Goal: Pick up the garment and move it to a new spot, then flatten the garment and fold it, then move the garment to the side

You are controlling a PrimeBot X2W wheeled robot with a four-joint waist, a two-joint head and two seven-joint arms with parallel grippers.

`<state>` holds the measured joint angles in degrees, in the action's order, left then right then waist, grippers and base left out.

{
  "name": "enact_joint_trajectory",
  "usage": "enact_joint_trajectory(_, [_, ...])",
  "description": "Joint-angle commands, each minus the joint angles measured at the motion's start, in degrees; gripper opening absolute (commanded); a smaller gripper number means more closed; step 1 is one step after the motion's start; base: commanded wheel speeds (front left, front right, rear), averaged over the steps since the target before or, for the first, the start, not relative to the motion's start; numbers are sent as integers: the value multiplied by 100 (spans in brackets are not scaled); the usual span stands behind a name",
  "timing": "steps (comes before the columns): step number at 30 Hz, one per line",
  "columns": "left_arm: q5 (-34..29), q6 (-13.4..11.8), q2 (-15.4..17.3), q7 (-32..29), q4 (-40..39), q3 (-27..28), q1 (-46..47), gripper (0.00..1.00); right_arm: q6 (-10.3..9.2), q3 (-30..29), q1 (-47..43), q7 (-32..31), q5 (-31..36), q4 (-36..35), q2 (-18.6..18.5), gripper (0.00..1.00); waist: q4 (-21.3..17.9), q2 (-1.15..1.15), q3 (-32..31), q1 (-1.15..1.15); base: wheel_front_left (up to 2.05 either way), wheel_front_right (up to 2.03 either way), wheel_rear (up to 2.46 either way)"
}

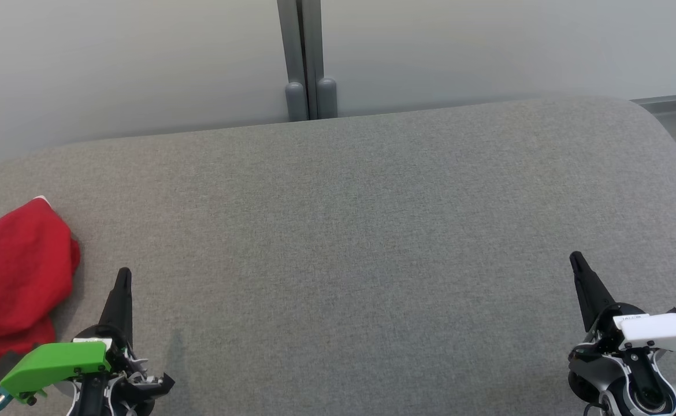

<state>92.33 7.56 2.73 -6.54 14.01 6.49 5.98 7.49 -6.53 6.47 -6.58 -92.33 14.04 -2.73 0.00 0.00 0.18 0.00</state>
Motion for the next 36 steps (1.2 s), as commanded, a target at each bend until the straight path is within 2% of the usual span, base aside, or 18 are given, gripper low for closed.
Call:
enact_joint_trajectory(1, [18,-16,30,-14,-3,9,55,0,0,-6,-65,-9,-18,-20,-31,0,0,0,0,0,0,0,0])
enact_joint_trajectory(29, [18,-16,30,-14,-1,9,55,0,0,-6,-65,-8,-18,-20,-31,0,0,0,0,0,0,0,0])
enact_joint_trajectory(30, [0,0,-5,6,27,-3,-9,100,0,0,-3,1,2,28,9,100,0,0,0,0,0,0,0])
enact_joint_trajectory(31, [-1,0,-10,10,68,-4,-20,0,-1,3,-10,4,6,57,18,0,0,0,1,0,0,0,0])
enact_joint_trajectory(32, [0,0,-24,7,136,-10,-79,100,-1,7,-47,2,3,125,43,100,0,0,1,0,0,0,0])
enact_joint_trajectory(36, [-107,0,6,119,232,-54,-79,100,-1,113,-37,124,137,153,35,100,1,0,6,0,0,0,0])
